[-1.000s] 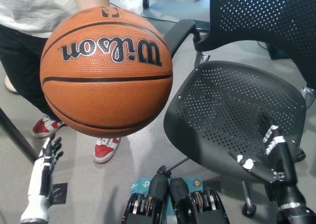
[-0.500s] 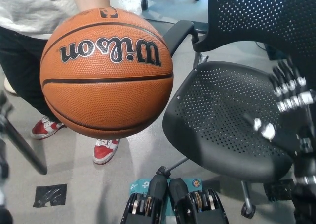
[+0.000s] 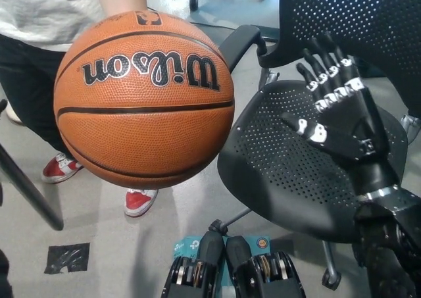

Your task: The robot grabs the basketball from a person using both hands and then drops it on the black chair in the front

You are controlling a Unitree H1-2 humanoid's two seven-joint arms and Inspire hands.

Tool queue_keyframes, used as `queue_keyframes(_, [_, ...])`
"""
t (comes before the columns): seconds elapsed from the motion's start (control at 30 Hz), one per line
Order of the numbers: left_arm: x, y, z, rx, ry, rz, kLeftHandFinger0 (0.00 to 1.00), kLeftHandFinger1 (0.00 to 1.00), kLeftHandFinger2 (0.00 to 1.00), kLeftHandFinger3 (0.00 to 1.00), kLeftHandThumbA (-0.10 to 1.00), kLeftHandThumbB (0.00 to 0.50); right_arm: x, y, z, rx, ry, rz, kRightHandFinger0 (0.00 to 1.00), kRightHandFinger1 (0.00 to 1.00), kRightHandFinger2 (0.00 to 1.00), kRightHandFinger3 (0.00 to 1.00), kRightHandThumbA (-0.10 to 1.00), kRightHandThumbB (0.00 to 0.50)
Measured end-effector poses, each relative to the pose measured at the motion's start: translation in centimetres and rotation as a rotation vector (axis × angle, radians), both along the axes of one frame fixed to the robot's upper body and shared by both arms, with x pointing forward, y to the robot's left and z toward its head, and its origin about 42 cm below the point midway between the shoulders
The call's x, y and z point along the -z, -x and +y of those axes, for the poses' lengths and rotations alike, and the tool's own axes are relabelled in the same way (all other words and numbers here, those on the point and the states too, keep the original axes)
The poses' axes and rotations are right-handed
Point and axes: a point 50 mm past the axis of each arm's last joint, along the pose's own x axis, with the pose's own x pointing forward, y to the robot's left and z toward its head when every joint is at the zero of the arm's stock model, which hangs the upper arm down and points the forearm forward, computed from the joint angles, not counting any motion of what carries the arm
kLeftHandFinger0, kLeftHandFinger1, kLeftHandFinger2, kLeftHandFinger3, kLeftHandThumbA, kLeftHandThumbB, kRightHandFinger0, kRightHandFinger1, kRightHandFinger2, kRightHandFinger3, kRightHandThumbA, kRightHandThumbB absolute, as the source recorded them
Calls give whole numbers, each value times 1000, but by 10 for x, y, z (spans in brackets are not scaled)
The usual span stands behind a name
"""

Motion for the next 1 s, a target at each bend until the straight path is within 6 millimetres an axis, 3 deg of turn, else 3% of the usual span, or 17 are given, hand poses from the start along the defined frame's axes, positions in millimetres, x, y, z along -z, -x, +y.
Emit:
queue_keyframes(0.23, [-5, -10, -16, 50, -5, -2, 1000, 1000, 1000, 1000, 1000, 208, -9, -5, 21, -62, -22, 21, 1000, 1000, 1000, 1000, 1000, 466])
queue_keyframes(0.5, [-4, -16, -31, 84, -23, 15, 1000, 1000, 1000, 1000, 1000, 166, -19, 1, 26, -115, -41, 19, 1000, 1000, 1000, 1000, 1000, 475])
queue_keyframes(0.73, [-2, -17, -39, 104, -21, 21, 1000, 1000, 1000, 1000, 1000, 119, -15, -2, 28, -138, -34, 41, 1000, 1000, 1000, 1000, 1000, 476])
queue_keyframes(0.83, [0, -18, -43, 111, -21, 24, 1000, 1000, 1000, 1000, 1000, 143, -12, -5, 33, -156, -41, 61, 1000, 1000, 1000, 1000, 1000, 456])
queue_keyframes(1.0, [3, -19, -47, 119, -32, 34, 1000, 1000, 1000, 1000, 1000, 131, 0, -15, 50, -186, -13, 109, 1000, 1000, 1000, 1000, 1000, 430])
